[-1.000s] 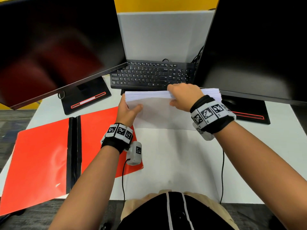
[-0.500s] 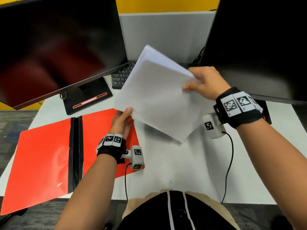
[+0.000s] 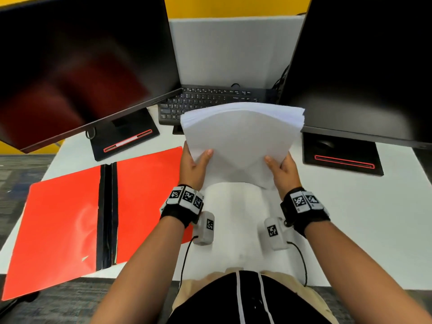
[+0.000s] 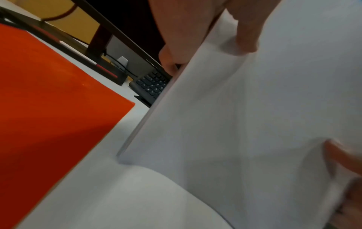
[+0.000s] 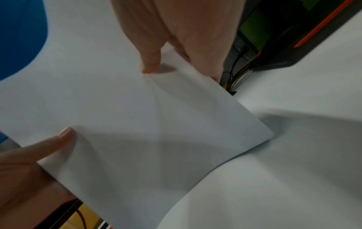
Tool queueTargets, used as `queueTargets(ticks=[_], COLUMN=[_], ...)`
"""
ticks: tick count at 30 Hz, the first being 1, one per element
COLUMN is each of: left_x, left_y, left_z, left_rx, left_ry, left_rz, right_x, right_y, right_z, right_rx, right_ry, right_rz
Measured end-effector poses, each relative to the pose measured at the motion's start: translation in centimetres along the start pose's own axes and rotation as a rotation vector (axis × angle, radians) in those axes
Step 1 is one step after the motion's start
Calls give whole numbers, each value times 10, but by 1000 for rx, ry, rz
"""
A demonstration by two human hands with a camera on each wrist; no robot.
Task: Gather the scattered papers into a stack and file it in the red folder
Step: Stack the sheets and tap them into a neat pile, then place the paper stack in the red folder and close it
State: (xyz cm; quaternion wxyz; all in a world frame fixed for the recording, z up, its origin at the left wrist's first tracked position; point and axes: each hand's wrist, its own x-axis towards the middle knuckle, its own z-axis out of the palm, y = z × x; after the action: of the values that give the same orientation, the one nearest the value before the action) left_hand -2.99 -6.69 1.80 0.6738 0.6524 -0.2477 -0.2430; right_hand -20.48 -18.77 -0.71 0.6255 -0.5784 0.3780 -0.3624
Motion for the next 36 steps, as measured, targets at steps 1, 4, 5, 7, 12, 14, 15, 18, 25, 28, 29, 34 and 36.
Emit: queueTargets(ticks=[1, 4, 5, 7, 12, 14, 15, 18, 25, 28, 29, 34, 36], left_x=[-1, -1, -2, -4, -3, 1, 4, 15, 26, 20, 17, 11, 11], left_y=[-4, -13, -17, -25, -32, -27, -23, -9, -14, -28, -31, -46, -52], left_z=[1, 4, 4, 1, -1, -4, -8, -30, -147, -194, -209, -250, -259], left_rx=[2, 6, 29, 81, 302, 393, 418, 490, 707, 684, 694, 675, 701], left_ry=[-3, -12, -15, -25, -48, -41, -28, -4, 24, 80, 98, 118, 86], left_rz=[-11, -51, -67, -90, -47, -13, -4, -52, -457, -594, -637, -754, -777], right_x=[-2, -1, 1, 3, 7, 8, 11, 19, 14, 4, 0, -11, -15], right_y=[3, 4, 4, 5, 6, 1, -2, -11, 13, 33, 39, 63, 69], right_z=[0, 2, 3, 4, 10, 14, 19, 39, 126, 164, 179, 219, 227], right_rx=[13, 32, 11, -76, -306, -331, -329, -322, -585, -643, -659, -739, -753], right_ry=[4, 44, 59, 75, 148, 202, 223, 261, -55, -160, -193, -264, -258], right_rz=[9, 40, 48, 48, 12, 5, 8, 63, 323, 373, 391, 465, 494])
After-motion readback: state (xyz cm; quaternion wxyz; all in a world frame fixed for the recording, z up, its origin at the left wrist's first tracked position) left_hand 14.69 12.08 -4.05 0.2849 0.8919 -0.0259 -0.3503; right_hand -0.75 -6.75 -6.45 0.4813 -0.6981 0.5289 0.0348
